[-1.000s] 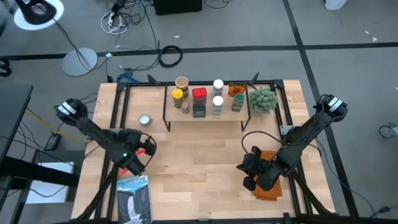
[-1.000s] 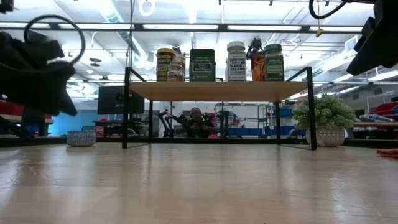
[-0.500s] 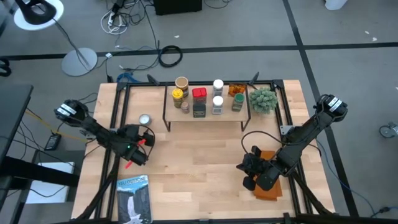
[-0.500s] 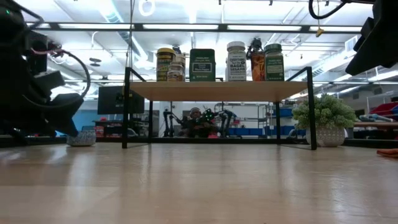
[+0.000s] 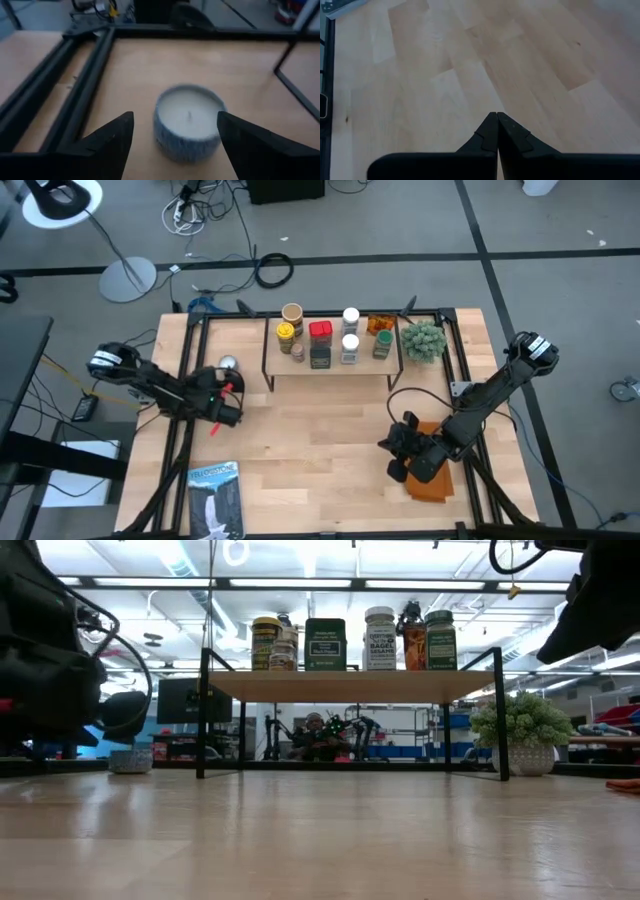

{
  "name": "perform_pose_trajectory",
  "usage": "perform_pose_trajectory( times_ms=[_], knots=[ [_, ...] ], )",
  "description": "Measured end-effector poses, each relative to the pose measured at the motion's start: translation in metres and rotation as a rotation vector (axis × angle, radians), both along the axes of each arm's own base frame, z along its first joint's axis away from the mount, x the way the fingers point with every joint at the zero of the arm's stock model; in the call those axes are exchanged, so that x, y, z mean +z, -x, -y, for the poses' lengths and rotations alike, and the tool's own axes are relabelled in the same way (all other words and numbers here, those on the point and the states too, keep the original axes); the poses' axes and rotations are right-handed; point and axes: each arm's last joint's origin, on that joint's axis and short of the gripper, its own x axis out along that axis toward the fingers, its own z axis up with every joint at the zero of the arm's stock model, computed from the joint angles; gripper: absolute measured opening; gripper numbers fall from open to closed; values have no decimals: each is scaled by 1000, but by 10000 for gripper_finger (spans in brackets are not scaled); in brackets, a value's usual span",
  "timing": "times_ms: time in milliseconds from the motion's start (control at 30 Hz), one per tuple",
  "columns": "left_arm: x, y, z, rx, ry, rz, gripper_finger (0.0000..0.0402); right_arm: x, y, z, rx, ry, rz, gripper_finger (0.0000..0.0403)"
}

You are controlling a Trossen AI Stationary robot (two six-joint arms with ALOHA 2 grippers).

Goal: Shelf spices
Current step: Move the white candle to the top left of the table

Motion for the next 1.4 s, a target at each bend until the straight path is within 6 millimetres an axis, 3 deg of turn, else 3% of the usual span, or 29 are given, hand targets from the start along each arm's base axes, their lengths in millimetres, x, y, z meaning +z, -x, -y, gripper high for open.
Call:
perform_pose_trajectory(
  times_ms=[300, 433, 533, 667, 767, 867, 967, 1067, 1267, 1400],
  knots=[
    [6, -6, -21, 109, -265, 117, 292, 0, -5, 6, -14, 17, -4, 1],
    [10, -15, -23, 144, -233, 165, 292, 0, -5, 6, -16, 17, -4, 1],
    [17, -23, -23, 128, -200, 92, 292, 0, -5, 6, -15, 17, -4, 1],
    [44, -42, -19, 104, -168, 38, 292, 0, -5, 6, -15, 17, -4, 1],
    [76, -55, -16, 79, -132, -81, 292, 0, -5, 6, -15, 17, -4, 1],
    [110, -63, -14, 80, -10, -211, 292, 0, -5, 6, -15, 16, -4, 1],
    [129, -63, -13, 107, 108, -295, 292, 0, -5, 6, -15, 16, -4, 1],
    [127, -58, -11, 150, 217, -320, 292, 0, -5, 6, -15, 17, -4, 1],
    [97, -47, -6, 214, 383, -277, 292, 0, -5, 6, 6, 39, -10, 1],
    [99, -49, -6, 211, 411, -232, 292, 0, -5, 6, 9, 38, -10, 1]
  ],
)
